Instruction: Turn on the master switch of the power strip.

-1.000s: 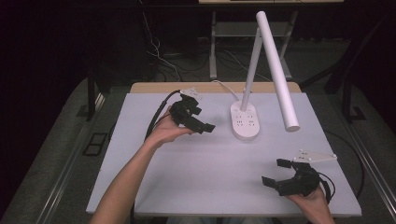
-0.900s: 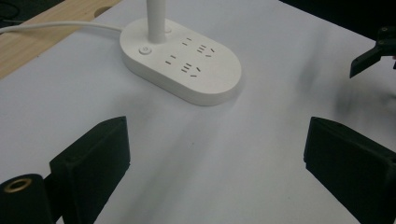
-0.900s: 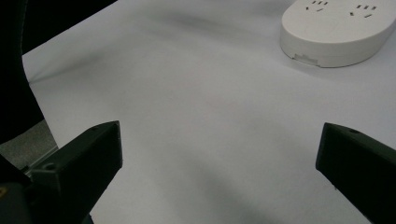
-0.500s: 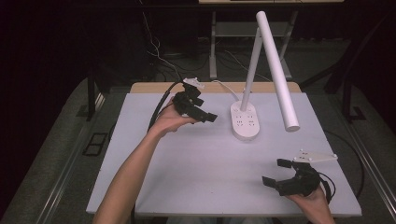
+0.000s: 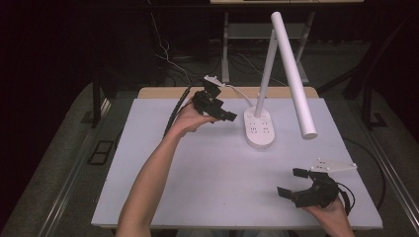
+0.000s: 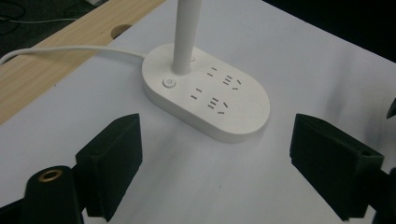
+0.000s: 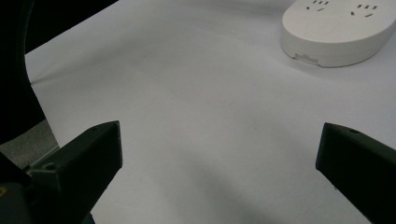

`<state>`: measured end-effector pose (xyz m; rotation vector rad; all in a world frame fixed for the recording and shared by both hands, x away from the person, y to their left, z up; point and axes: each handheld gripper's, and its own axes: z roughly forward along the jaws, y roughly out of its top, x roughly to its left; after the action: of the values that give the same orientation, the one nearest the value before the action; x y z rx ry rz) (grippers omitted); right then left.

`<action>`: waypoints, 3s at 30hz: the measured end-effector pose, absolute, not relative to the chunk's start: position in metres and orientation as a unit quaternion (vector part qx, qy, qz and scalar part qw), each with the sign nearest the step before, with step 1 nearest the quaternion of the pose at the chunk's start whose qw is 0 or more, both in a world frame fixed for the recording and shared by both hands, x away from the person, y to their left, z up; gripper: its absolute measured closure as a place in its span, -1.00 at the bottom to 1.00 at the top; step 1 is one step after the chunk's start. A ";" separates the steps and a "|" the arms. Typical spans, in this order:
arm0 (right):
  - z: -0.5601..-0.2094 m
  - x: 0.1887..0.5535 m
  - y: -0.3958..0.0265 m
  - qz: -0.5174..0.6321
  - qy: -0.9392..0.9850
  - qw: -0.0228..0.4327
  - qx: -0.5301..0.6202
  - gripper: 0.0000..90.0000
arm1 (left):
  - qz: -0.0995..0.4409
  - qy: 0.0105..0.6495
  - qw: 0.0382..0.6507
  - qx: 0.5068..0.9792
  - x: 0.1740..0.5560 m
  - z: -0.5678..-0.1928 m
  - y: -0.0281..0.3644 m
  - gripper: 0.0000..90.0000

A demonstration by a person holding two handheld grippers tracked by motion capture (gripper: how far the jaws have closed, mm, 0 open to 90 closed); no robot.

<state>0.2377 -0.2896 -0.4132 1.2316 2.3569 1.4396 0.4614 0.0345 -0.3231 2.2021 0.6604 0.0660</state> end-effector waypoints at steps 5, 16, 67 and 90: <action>-0.413 0.238 -0.289 0.476 0.777 0.059 0.406 -1.00 | 0.027 0.259 0.405 0.876 0.471 -0.328 0.029 -0.56; -0.413 0.238 -0.291 0.477 0.777 0.060 0.407 -1.00 | 0.023 0.289 0.413 0.863 0.488 -0.337 0.022 -0.31; -0.412 0.237 -0.289 0.476 0.781 0.059 0.400 -1.00 | -0.002 0.393 0.449 0.803 0.520 -0.408 -0.028 1.00; -0.413 0.237 -0.286 0.474 0.786 0.052 0.392 -1.00 | -0.010 0.423 0.443 0.790 0.527 -0.429 -0.044 1.00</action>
<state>0.2369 -0.2865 -0.4129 1.1935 2.3913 1.4416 0.5268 -0.0441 -0.4290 1.9605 1.0490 -0.0259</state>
